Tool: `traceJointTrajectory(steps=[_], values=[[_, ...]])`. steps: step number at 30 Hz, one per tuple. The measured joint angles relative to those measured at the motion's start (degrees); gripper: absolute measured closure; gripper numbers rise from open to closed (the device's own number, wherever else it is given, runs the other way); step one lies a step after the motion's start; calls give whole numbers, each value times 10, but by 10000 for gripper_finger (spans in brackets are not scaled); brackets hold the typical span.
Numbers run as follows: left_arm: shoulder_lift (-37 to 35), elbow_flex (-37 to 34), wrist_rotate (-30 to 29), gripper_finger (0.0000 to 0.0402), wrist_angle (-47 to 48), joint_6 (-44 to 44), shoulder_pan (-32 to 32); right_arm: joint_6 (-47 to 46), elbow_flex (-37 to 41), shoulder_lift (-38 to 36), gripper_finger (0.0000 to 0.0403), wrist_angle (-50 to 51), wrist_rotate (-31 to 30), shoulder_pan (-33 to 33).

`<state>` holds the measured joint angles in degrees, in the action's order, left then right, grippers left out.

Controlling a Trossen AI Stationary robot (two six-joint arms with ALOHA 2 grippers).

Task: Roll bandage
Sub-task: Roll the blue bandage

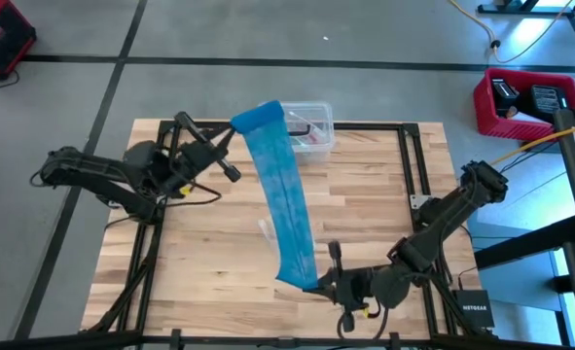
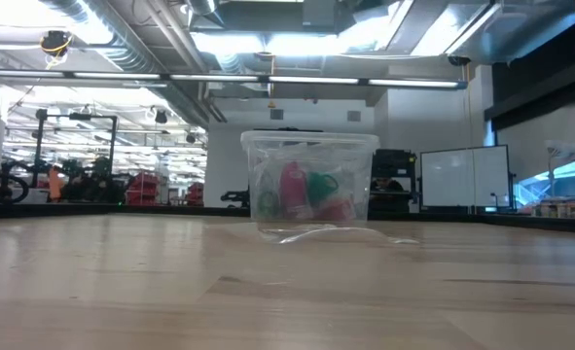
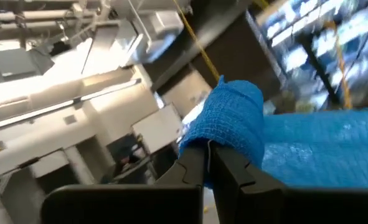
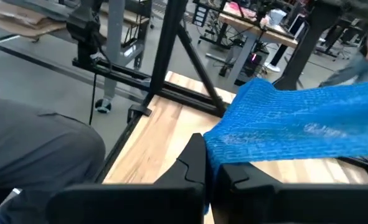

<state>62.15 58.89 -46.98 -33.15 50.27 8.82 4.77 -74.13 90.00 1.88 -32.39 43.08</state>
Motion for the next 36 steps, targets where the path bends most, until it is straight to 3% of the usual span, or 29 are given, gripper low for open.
traceJointTrajectory(steps=[7,13,28,36], values=[[-3,0,12,400,3,-24,-5,5,-1,6,401,-52,3,-1],[27,-6,11,400,49,-23,-5,41,-66,6,401,-50,3,1],[96,-87,3,400,36,-51,23,100,-259,7,401,49,9,0],[176,-87,50,400,42,-30,74,109,-352,7,400,143,7,-35]])
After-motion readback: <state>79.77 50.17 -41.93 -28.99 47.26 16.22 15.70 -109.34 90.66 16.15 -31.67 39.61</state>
